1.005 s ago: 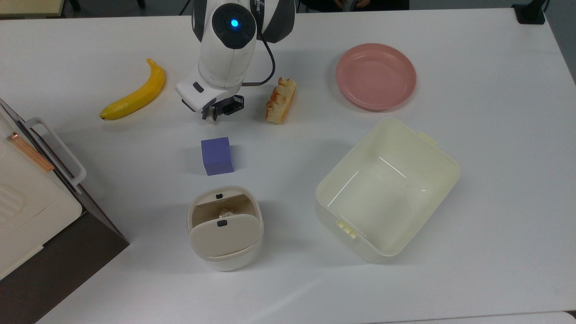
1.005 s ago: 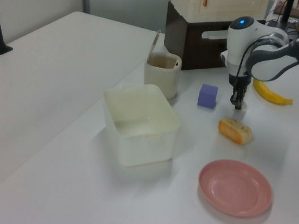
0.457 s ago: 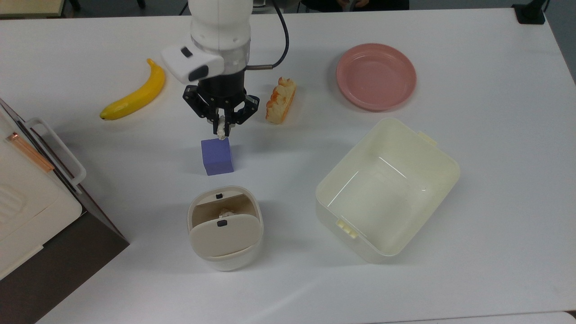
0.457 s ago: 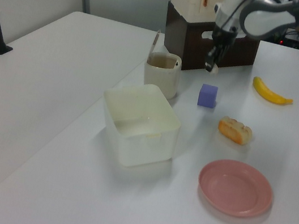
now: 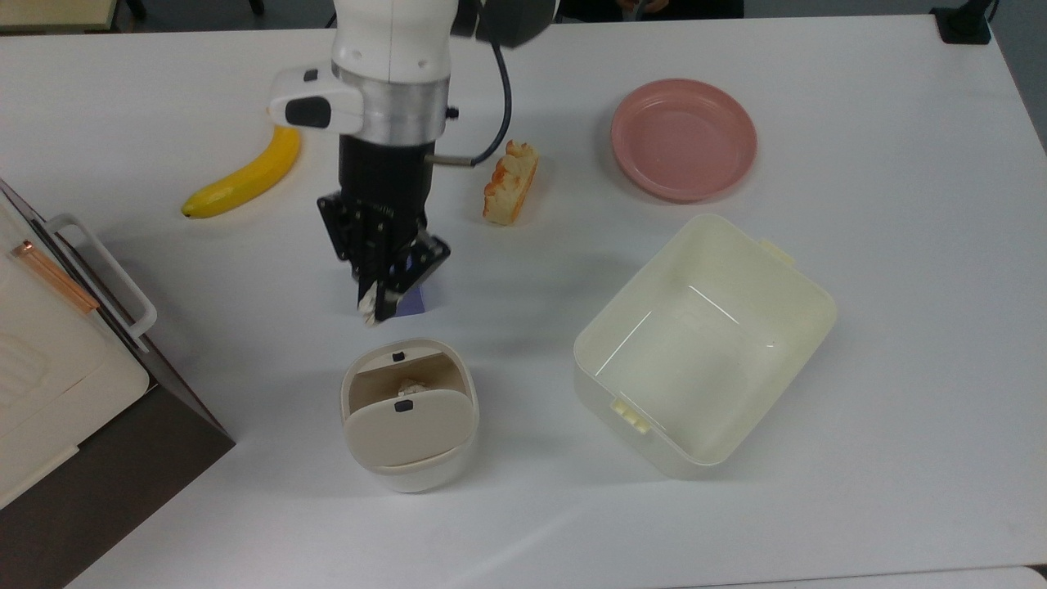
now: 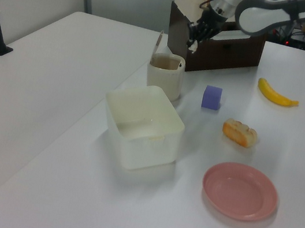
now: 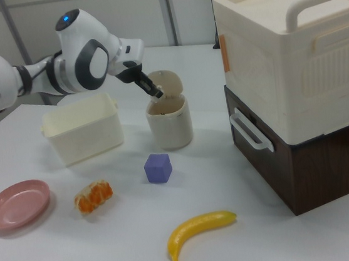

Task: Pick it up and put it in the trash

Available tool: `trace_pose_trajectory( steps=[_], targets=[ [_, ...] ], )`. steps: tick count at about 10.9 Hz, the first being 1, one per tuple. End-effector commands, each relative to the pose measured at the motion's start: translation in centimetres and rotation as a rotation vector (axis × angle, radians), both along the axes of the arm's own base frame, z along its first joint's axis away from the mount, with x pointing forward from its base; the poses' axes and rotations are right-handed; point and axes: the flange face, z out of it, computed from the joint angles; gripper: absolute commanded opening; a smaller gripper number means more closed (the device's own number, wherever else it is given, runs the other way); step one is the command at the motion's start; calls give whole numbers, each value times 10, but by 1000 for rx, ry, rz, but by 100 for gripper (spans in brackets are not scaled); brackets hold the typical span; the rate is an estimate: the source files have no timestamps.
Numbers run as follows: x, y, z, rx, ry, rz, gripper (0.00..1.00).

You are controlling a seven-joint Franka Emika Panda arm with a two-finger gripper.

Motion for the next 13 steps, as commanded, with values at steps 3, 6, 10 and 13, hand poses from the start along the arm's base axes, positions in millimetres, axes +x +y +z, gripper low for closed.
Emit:
trace_pose_trajectory(
  steps=[3,6,10,13],
  targets=[
    [40,15,-5,28,-130,-160,99],
    [33,18,-6,-25,-75,-104,100],
    [-54,19,5,-163,411,445,100],
    [-117,-31,80,-116,565,594,100]
  ],
)
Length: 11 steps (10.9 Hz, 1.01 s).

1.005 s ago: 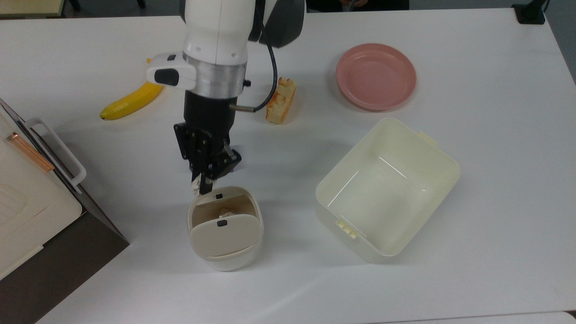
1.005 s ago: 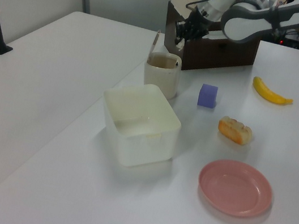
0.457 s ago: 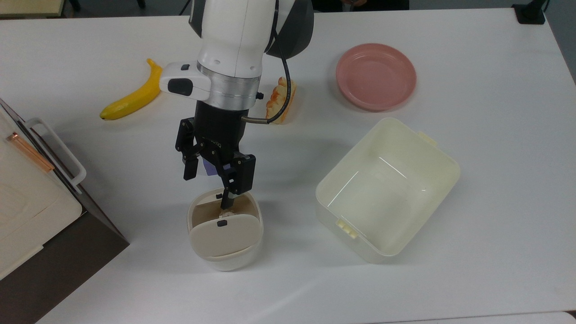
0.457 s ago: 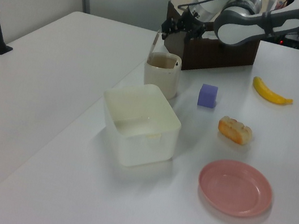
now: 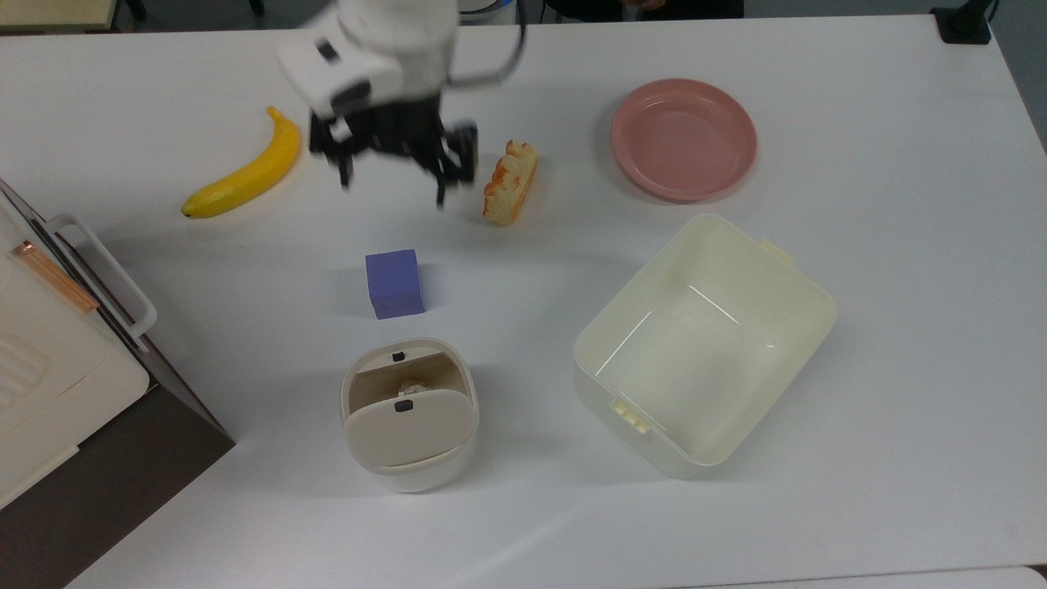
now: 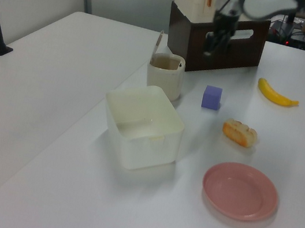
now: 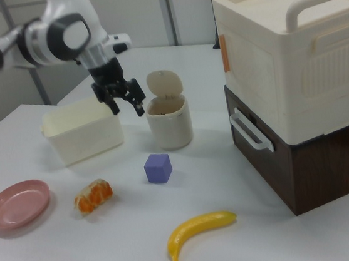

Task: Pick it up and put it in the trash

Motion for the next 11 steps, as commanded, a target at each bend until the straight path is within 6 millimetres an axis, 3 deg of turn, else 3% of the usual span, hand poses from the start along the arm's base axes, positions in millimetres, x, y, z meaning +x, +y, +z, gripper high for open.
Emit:
trace_pose_trajectory(
  steps=[1,4,8,11],
  targets=[
    [-67,-43,69,56,49,75,100],
    [-82,-45,92,74,51,-20,100],
    [-79,-30,89,78,46,-24,100],
    [-81,-30,91,79,47,-23,100]
  ],
)
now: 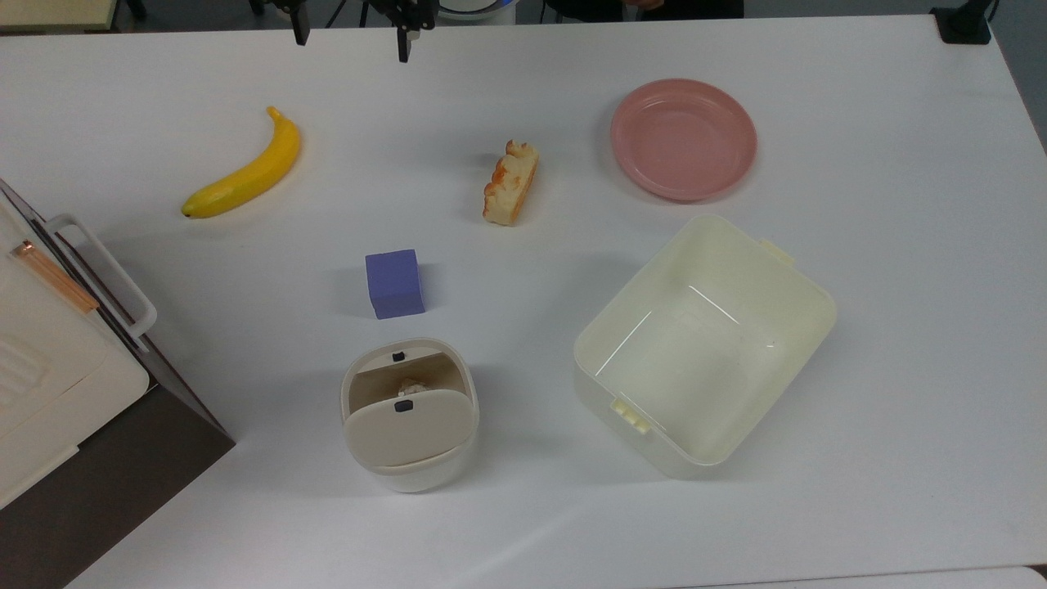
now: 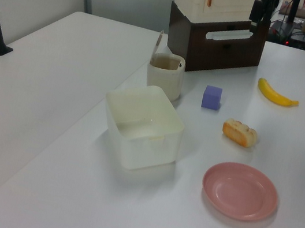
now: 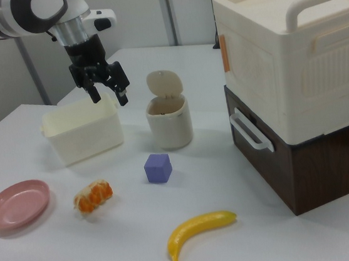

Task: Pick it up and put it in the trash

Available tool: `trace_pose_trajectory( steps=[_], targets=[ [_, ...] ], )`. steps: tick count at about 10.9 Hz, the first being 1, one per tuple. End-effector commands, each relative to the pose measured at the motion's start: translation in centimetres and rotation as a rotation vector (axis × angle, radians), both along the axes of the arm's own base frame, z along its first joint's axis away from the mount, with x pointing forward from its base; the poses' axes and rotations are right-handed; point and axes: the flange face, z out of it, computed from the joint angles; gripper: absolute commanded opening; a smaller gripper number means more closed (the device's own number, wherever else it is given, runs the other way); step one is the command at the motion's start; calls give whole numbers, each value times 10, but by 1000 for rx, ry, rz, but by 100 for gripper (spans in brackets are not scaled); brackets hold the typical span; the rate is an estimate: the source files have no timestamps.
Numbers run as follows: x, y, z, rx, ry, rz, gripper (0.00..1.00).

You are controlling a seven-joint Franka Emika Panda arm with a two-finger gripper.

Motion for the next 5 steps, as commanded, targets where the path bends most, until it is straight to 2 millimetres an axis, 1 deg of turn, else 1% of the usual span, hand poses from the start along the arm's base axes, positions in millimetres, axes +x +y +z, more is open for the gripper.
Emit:
trace_pose_trajectory(
  steps=[1,5],
  targets=[
    [-7,7,0,25,7,-12,100],
    [-7,6,1,25,6,-9,100]
  ],
)
